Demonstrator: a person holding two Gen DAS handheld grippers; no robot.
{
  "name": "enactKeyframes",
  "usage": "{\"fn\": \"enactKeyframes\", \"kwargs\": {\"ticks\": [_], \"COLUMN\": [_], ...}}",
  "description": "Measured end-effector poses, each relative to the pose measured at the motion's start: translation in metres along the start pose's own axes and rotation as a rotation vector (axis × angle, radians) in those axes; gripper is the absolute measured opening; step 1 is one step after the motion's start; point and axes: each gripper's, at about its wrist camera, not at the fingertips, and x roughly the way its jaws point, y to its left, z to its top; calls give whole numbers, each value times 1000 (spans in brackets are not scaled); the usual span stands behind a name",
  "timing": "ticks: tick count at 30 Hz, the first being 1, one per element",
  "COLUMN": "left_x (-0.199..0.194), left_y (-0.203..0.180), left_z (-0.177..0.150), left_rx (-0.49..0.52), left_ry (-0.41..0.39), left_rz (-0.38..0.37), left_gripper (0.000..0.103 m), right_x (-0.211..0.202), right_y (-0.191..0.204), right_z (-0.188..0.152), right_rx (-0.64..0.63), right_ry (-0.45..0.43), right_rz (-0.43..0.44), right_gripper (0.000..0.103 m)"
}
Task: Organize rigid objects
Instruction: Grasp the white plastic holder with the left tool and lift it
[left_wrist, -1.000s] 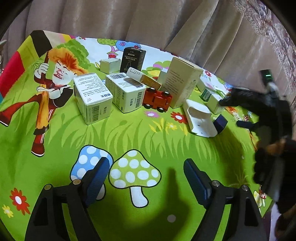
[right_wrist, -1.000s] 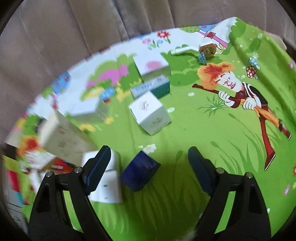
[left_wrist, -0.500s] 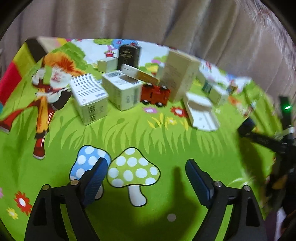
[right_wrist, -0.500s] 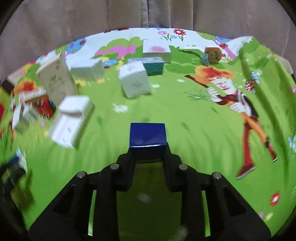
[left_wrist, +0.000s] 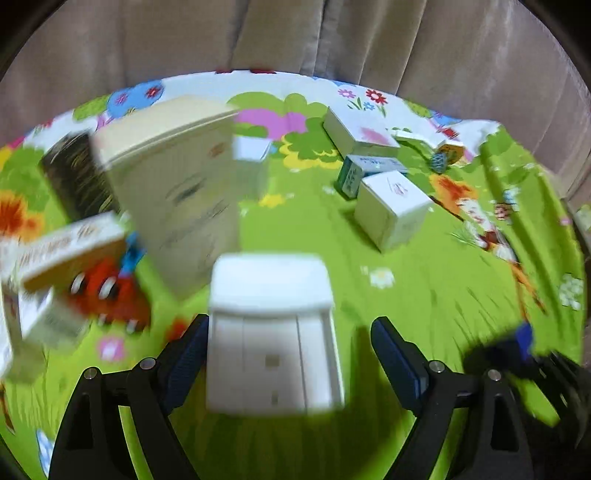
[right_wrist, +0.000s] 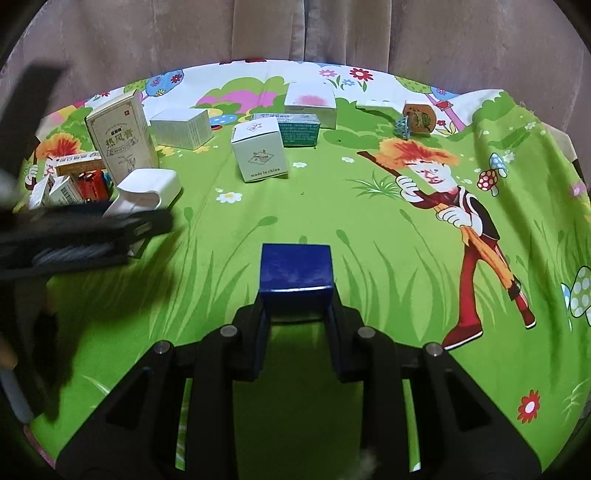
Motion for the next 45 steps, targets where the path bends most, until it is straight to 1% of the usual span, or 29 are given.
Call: {"fn": "enactKeyframes", "kwargs": {"ticks": [2,4,5,6,9,11,12,15,16,17,20,21,22,23,25,27,30,34,36,45], "left_x": [10,11,9,5,-8,-20,-28,-50,-57,-60,-71,-72,-71,-71,-69,-69,-69,-70,-72,-93], "left_y": [-7,-5,-2,0,8,17,22,35,40,43,59,63,63,62,56,54,58,58,61,62], "left_z": [6,9,8,6,-8,-21,-31,-59,-68,-72,-86,-86,-85,-85,-84,-83,-83,-85,-86,-111], "left_rx": [42,30,24,27,51,40,34,24,19,14,-16,-32,-40,-40,-11,-6,-23,-17,-33,-29], "left_ry": [-14,-24,-38,-53,-48,-54,-61,-80,-85,-88,-86,-92,-92,-91,-83,-83,-87,-87,-91,-80], "left_rz": [64,60,65,63,10,-12,-15,-19,-17,-13,-13,-28,-30,-25,9,9,-13,-2,5,29], "left_gripper": [89,86,73,64,64,64,64,64,64,64,64,64,64,64,64,64,64,64,64,64], "right_x": [0,0,1,0,0,0,0,2,3,4,7,8,9,9,8,5,-2,-14,-20,-44], "right_y": [0,0,-1,-2,-6,-7,-8,-3,-2,0,5,4,4,4,6,11,17,41,51,62], "right_z": [0,0,0,0,0,0,0,1,2,3,6,7,8,9,10,8,3,-11,-17,-39], "right_rx": [0,2,4,8,30,40,41,28,24,17,9,24,37,45,46,26,27,-15,-31,-54], "right_ry": [-1,-2,-2,-2,-4,-6,-7,-1,2,7,13,13,12,7,-2,-10,-4,-6,-4,1], "right_rz": [-1,1,3,8,38,70,87,80,78,69,24,17,0,-18,-30,-32,17,62,87,140], "right_gripper": [31,31,32,32,36,46,47,53,58,60,60,60,53,31,31,31,31,31,31,31]}}
